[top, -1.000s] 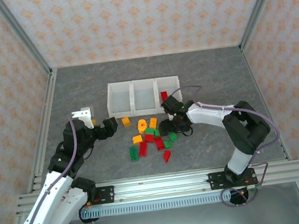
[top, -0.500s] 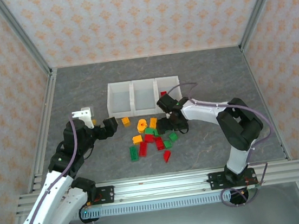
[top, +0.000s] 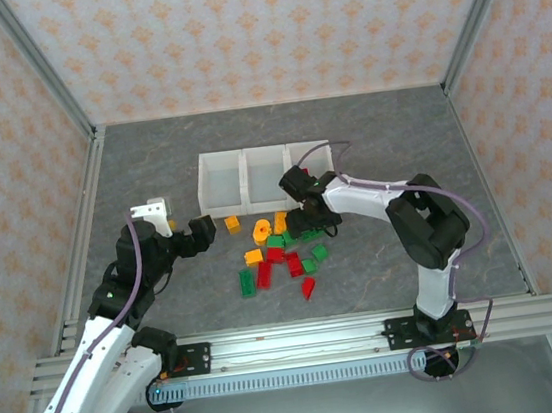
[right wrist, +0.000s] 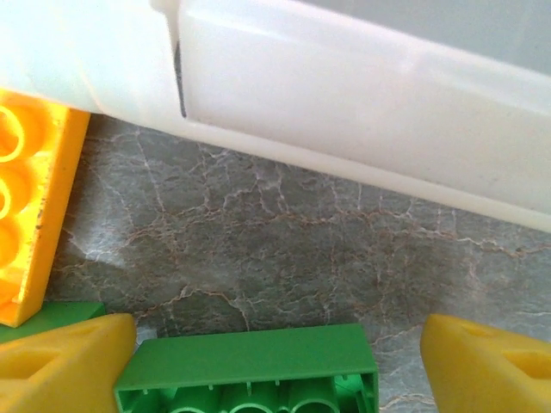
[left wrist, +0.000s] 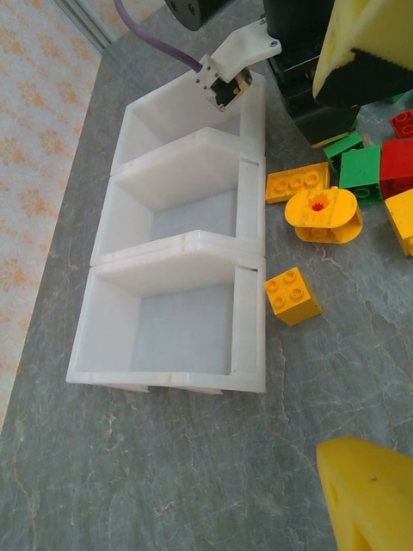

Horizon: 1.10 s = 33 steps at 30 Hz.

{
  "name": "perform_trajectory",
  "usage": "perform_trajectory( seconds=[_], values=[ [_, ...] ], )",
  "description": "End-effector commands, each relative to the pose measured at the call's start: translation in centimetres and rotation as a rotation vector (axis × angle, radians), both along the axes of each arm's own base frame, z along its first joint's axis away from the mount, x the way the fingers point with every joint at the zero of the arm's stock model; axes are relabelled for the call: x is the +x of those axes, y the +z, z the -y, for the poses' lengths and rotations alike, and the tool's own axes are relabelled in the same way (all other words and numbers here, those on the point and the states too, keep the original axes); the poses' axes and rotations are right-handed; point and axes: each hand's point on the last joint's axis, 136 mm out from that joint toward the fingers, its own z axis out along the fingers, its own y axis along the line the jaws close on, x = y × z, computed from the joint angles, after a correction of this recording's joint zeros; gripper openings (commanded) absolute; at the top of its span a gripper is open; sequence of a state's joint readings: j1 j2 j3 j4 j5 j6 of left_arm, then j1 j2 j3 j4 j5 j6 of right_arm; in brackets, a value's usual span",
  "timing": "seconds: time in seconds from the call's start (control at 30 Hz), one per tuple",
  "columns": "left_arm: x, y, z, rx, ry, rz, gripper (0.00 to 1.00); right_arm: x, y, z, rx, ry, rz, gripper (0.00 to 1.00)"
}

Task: Sort the legos into containers by color
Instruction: Pick up the lego from the center of the table, then place the lego in the container.

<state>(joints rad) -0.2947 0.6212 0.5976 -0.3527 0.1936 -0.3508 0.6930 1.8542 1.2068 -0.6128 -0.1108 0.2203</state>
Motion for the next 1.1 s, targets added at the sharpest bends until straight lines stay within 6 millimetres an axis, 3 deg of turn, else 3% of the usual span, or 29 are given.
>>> perform_trajectory(
  seconds=[0.0, 0.27, 0.4, 0.5, 0.83, 0.93, 1.07],
  values=[
    [0.0, 1.0, -0.3, -0.003, 0.020, 0.022, 0.99, -0.9, -1.2, 2.1, -0.120, -0.018, -0.025, 0.84],
    [0.0, 0.9, -0.2, -0.001, 0.013, 0.019, 0.99, -2.0, -2.5, 2.9, -0.132, -0.049, -0.058, 0.76],
    [0.0, 0.9, -0.2, -0.002, 0.014, 0.022, 0.99, -1.5, -1.8, 2.6, -0.124, -0.057, -0.040, 0.61],
    [0.0, 1.1, -0.2, -0.005, 0.013, 0.027, 0.99, -0.4, 0.5, 1.9, -0.097, -0.070, 0.004, 0.53],
    [-0.1, 1.2, -0.1, -0.008, 0.006, 0.032, 0.99, 5.3, 12.7, -3.7, 0.185, -0.071, 0.251, 0.48],
    [-0.1, 1.2, -0.1, -0.008, 0.005, 0.032, 0.99, 7.4, 14.5, -4.9, 0.231, -0.072, 0.295, 0.46],
    [-0.2, 1.4, 0.0, -0.012, 0.001, 0.037, 0.99, 10.2, 15.3, -7.0, 0.246, -0.048, 0.328, 0.45]
  ],
)
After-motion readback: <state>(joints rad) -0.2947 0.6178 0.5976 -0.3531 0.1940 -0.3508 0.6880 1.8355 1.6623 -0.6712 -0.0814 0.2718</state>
